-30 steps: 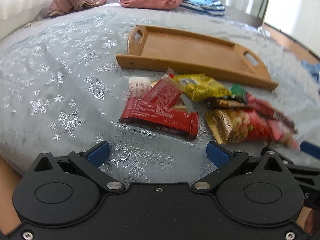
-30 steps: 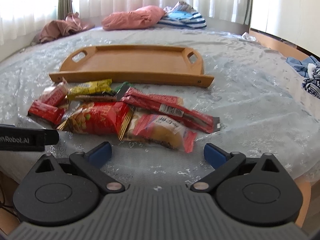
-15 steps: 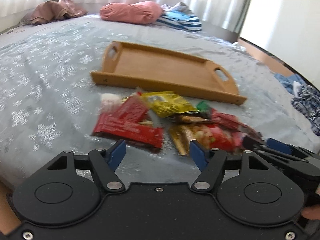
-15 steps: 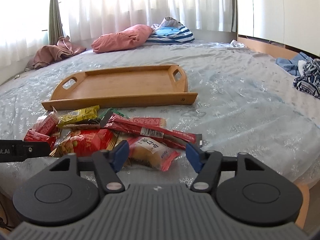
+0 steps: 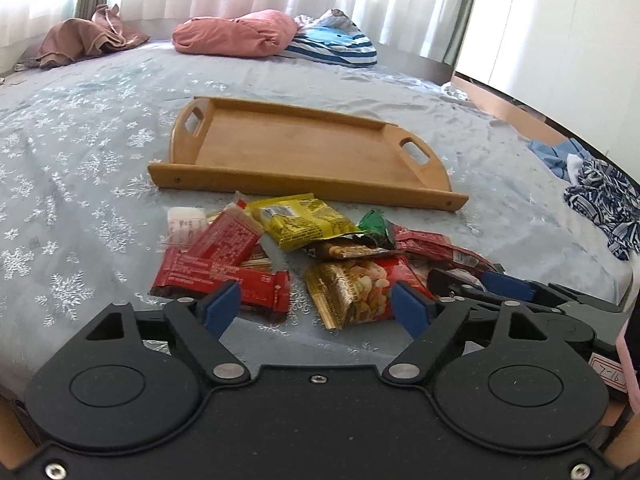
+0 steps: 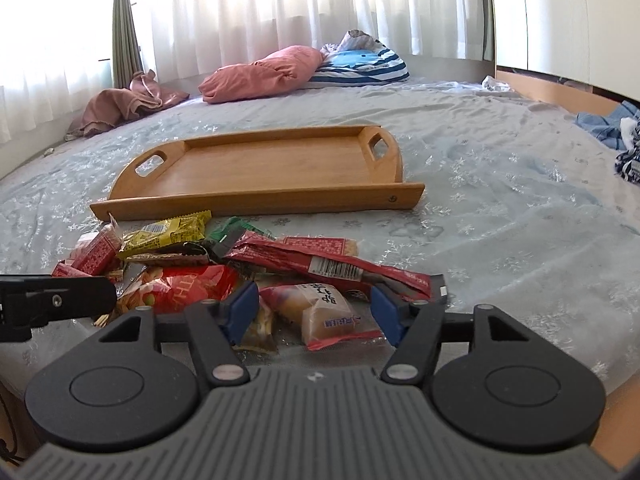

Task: Organize snacks
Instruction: 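Lower the left tool onto the red-and-gold nut bag while the right tool reaches the pink candy packet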

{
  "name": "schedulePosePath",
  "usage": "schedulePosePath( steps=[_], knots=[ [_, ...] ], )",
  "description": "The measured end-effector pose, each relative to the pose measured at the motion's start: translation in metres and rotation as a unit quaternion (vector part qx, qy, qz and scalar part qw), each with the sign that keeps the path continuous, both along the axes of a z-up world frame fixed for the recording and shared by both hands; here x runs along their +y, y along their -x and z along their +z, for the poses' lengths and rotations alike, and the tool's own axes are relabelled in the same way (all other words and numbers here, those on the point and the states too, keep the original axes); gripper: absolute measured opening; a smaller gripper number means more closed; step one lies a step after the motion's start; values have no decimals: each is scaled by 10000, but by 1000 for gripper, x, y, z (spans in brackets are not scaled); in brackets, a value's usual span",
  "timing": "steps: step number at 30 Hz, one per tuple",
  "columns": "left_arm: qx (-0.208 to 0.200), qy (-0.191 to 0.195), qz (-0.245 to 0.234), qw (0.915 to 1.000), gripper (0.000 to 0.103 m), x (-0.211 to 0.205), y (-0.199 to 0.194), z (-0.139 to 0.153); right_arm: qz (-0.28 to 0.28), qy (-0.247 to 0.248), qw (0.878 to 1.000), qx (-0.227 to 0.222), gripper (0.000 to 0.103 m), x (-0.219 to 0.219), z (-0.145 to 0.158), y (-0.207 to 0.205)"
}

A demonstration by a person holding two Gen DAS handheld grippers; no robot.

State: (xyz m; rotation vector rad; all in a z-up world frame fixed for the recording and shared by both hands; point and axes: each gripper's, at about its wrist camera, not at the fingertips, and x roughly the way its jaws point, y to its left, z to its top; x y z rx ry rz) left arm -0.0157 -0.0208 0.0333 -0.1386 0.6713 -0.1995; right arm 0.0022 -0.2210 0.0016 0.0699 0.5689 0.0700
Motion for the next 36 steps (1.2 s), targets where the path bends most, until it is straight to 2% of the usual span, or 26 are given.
schedulePosePath(
  steps=[2,4,10,20,25,36],
  knots=[
    [8,31,-29,10000,86,-2,-2,0,37,-84,10000,5,54,-2,1,0],
    [13,41,-69,10000,86,-5,-4,0,8,-80,10000,2,46,-3,2,3],
    [39,-21,-250,9997,88,-17,-12,-3,61,-61,9999,-98,37,-12,9,17],
    [133,-39,-455,9989,90,-42,-30,-13,19,26,9997,-236,39,-22,12,27],
    [147,-135,-431,9989,87,-49,-39,-18,-80,-70,9997,-203,56,-30,9,28],
    [201,-203,-518,9982,80,-51,-43,-26,-148,-108,9997,-182,59,-32,7,28]
  ],
)
